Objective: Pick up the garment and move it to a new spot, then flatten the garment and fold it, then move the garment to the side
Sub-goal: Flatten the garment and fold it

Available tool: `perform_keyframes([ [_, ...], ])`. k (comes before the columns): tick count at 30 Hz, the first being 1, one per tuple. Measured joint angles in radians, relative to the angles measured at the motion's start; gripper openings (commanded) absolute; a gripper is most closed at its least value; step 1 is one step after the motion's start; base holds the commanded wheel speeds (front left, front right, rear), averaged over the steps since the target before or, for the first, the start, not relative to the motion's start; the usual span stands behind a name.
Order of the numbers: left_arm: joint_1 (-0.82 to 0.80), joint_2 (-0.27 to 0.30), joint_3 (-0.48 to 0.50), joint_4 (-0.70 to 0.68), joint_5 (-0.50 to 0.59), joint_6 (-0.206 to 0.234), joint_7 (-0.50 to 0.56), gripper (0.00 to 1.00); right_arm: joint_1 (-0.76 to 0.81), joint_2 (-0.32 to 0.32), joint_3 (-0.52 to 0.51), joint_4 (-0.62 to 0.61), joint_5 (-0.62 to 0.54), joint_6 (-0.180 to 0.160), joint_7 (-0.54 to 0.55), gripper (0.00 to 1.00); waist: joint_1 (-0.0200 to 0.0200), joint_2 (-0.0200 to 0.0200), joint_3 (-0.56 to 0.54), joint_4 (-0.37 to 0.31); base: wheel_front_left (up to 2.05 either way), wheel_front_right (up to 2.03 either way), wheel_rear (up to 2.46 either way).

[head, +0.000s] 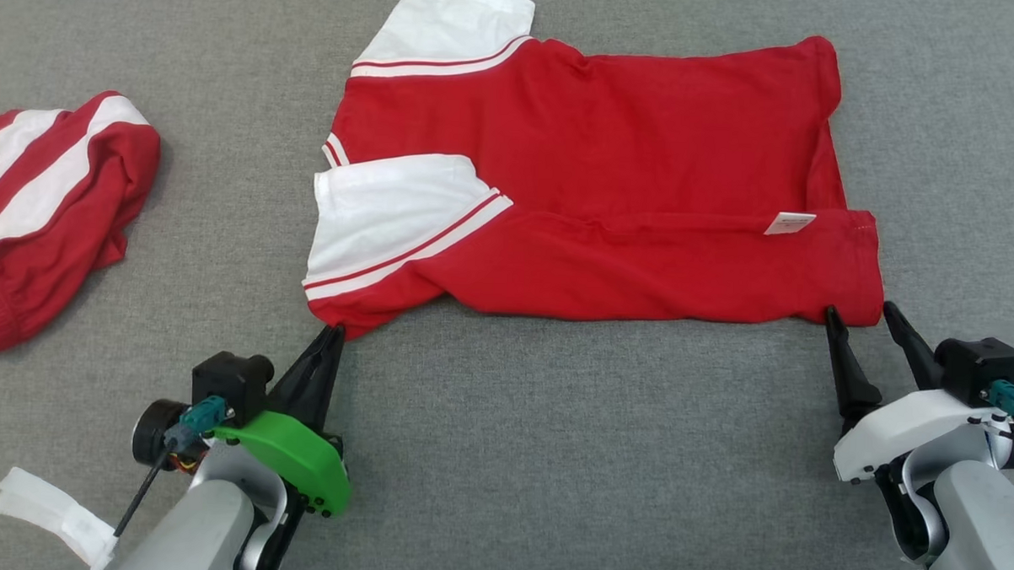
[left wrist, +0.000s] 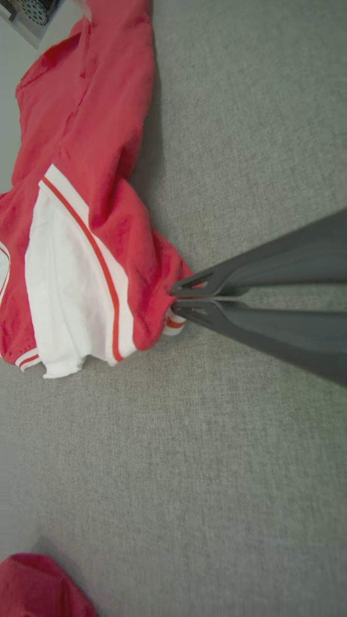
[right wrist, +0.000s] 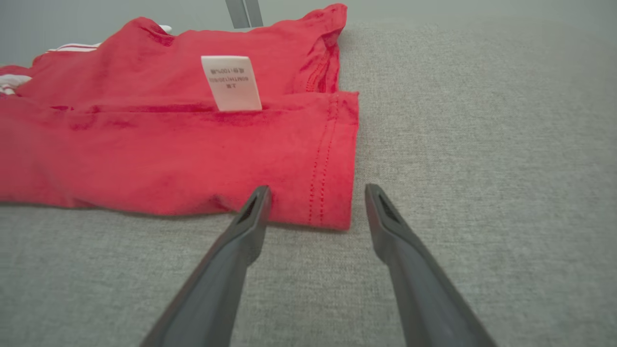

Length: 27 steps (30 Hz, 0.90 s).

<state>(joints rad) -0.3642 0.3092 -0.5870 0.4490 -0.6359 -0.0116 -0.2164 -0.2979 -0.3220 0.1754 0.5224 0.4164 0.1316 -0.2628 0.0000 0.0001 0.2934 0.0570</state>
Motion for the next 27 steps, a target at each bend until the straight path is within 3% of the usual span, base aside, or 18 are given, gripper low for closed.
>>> perform_keyframes([
  [4,-0.003,0.051,-0.034,-0.023,0.081,0.015,-0.011,0.00,-0.011,-0.017,0.022,0.001,0.031,0.000,0.000,0.00,0.0000,0.0000,0.002,-0.001,0.00,0.00,0.00],
  [12,0.047,0.147,-0.053,-0.121,0.131,0.031,-0.013,0.00,0.011,-0.079,0.033,-0.056,0.068,0.000,0.000,0.00,0.0000,0.0000,-0.016,-0.015,0.00,0.00,0.00],
  [21,0.191,0.242,-0.067,-0.273,0.116,0.055,0.046,0.00,0.109,-0.165,0.066,-0.099,0.148,0.000,0.000,0.00,0.0000,0.0000,-0.062,-0.029,0.00,0.00,0.00],
  [27,0.261,0.273,-0.081,-0.339,0.100,0.070,0.068,0.00,0.188,-0.211,0.052,-0.117,0.184,0.000,0.000,0.00,0.0000,0.0000,-0.084,-0.028,0.00,0.00,0.00],
])
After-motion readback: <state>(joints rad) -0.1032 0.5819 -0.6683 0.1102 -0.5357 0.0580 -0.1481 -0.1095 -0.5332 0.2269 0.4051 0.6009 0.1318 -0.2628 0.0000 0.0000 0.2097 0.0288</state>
